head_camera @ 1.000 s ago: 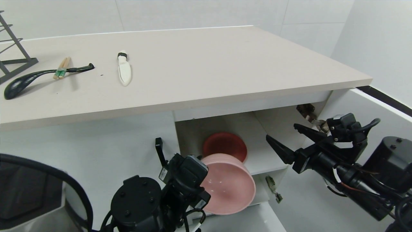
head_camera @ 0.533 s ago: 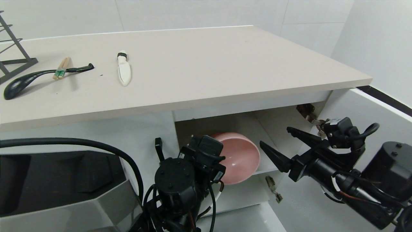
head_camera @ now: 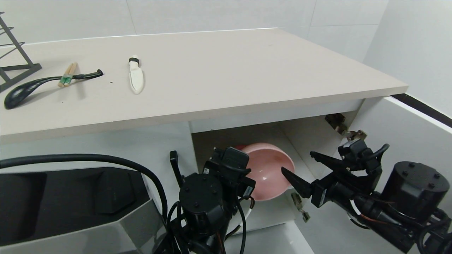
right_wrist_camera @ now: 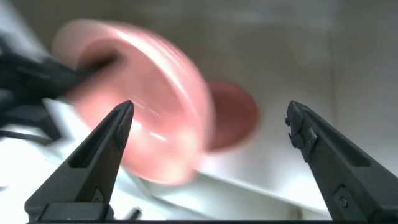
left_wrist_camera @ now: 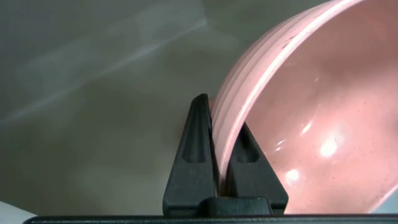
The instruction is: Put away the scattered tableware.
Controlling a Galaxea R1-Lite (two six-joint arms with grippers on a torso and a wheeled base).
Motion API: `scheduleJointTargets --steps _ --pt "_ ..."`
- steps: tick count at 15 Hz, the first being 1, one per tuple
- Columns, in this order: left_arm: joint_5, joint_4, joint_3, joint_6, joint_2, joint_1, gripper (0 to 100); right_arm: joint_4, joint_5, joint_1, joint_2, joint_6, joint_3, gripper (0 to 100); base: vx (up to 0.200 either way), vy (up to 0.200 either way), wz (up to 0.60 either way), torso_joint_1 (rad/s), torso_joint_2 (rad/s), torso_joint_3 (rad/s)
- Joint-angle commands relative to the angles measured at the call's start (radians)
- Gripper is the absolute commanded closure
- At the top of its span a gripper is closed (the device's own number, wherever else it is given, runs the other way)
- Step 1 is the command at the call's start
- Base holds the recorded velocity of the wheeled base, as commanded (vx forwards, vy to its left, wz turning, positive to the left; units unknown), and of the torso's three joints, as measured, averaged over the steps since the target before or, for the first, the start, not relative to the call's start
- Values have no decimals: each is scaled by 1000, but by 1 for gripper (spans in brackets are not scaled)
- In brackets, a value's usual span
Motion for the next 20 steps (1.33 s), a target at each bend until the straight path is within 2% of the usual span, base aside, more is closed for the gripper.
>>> scheduleJointTargets --steps 1,4,12,13,20 --pt "0 -1 -6 -6 -13 -7 100 -1 -1 -33 77 -1 -15 0 0 0 0 0 0 0" --pt "0 -1 -55 -40 -10 -28 100 -1 -26 -19 70 1 -26 0 0 0 0 0 0 0" --pt "0 -1 -81 -65 -12 -41 100 -1 -26 1 -3 2 -29 0 0 0 0 0 0 0" --pt "0 -1 -86 -72 -12 -42 100 -1 -26 1 -3 2 -27 100 0 0 0 0 0 0" --pt "-2 -1 -103 -106 -12 -58 100 -1 -24 82 -61 5 -10 100 0 0 0 0 0 0"
